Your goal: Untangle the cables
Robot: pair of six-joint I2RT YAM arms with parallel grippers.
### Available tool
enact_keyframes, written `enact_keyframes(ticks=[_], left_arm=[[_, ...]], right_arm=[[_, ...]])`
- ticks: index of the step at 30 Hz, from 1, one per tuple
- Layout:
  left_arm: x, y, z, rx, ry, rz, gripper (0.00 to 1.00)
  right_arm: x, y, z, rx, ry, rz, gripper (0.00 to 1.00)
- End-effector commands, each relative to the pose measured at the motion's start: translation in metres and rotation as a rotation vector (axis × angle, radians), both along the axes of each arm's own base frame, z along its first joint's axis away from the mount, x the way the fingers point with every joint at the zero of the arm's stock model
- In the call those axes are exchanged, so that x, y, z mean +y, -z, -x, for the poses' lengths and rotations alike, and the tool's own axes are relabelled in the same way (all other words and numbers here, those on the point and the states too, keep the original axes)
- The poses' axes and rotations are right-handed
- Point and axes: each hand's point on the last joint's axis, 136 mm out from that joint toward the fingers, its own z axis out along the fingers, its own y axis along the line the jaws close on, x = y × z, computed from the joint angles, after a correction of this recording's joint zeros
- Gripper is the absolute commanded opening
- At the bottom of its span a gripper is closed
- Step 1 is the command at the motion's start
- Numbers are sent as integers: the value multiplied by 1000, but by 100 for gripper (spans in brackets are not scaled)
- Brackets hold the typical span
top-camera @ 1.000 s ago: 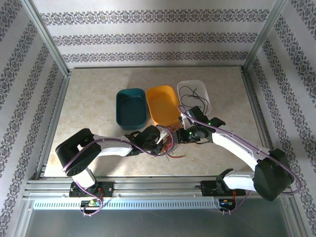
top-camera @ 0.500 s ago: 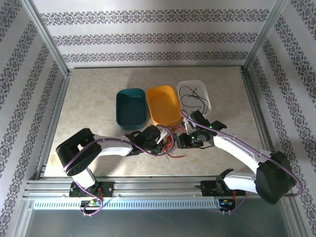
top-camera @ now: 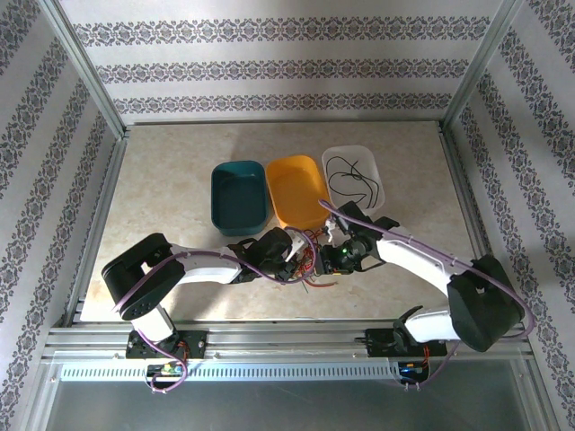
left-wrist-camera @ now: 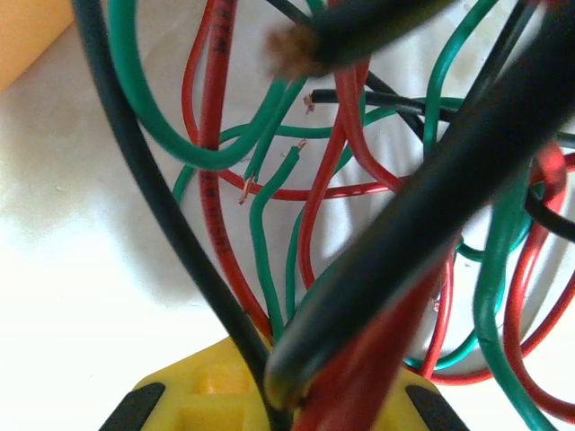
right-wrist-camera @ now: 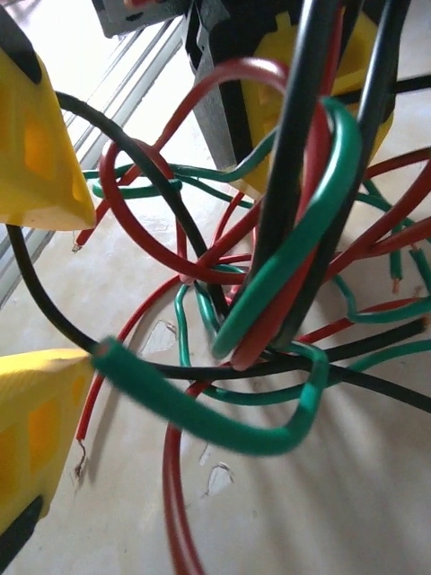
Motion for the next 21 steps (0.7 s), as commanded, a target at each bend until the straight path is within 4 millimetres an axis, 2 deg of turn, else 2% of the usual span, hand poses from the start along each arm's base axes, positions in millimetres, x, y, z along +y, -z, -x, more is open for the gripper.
enact_keyframes(ticks=[1,2,3,6,8,10,16,21], left_arm=[[8,20,16,55,35,-68,0],[8,21,16,57,35,-71,0],[8,20,16,57,35,-70,0],[8,21,16,58,33,-72,0],[8,21,16,59,32,-71,0],[6,21,15,59,35,-70,0],[4,21,15,63,42,-68,0],[5,21,15,62,40,-70,0]], right_arm=[[-5,3,-3,21,38,-3,11],[-10,4,-6,9,55,14,3],[-15,4,-9,-5,73,27,0],[-35,-5,-20,-60,151,57,0],[-49,-19,-29,-121,210,75,0],[-63,-38,-38,-195,279,84,0],[-116,-117,-65,-483,478,157,0],[-165,-188,-74,-758,612,291,0]])
